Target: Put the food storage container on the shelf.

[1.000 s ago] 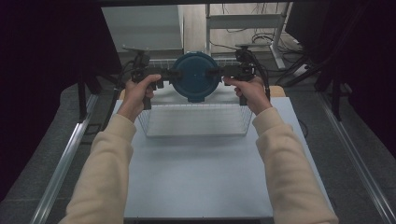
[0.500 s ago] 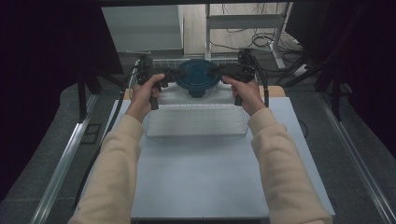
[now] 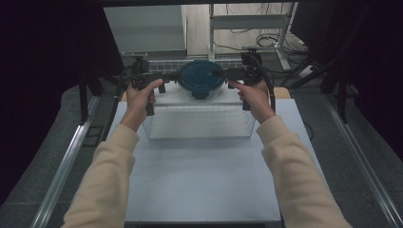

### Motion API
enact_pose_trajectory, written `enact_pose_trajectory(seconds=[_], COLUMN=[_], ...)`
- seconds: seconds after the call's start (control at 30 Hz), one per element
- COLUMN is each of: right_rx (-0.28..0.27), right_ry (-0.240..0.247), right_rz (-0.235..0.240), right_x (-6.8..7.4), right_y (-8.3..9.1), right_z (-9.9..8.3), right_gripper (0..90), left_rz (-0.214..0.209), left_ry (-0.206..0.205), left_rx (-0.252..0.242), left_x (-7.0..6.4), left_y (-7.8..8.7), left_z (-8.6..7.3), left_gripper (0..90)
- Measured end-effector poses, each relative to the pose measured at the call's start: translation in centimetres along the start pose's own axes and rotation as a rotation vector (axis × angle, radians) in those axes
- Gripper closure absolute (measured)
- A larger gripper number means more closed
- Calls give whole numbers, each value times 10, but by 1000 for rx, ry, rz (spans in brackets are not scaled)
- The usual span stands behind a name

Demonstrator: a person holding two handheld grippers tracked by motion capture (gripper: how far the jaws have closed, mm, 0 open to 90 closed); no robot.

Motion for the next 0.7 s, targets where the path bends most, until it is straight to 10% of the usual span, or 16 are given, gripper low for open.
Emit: enact_pose_trajectory(seconds=[0.33,0.7], right_rx=[-53,22], right_ry=[206,236], right_rz=[-26,-64], right_x=[8,-5], right_y=[60,78], right_z=[-84,-204], right_gripper=[152,172], left_rz=[-5,79], left_ry=[-176,-220], left_rx=[10,87], left_x=[-27,-7], left_y=[40,50], left_z=[-85,-206], left_gripper=[204,200])
Point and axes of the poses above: each handheld gripper's, and its own axes: y roughly backward along the jaws, z roughly out of its top, x roughly to its left, the point moved 5 cm from there along -y, roughly forward along the jaws, and after that the axes turned 9 degrees about x, right-handed, at the moved point
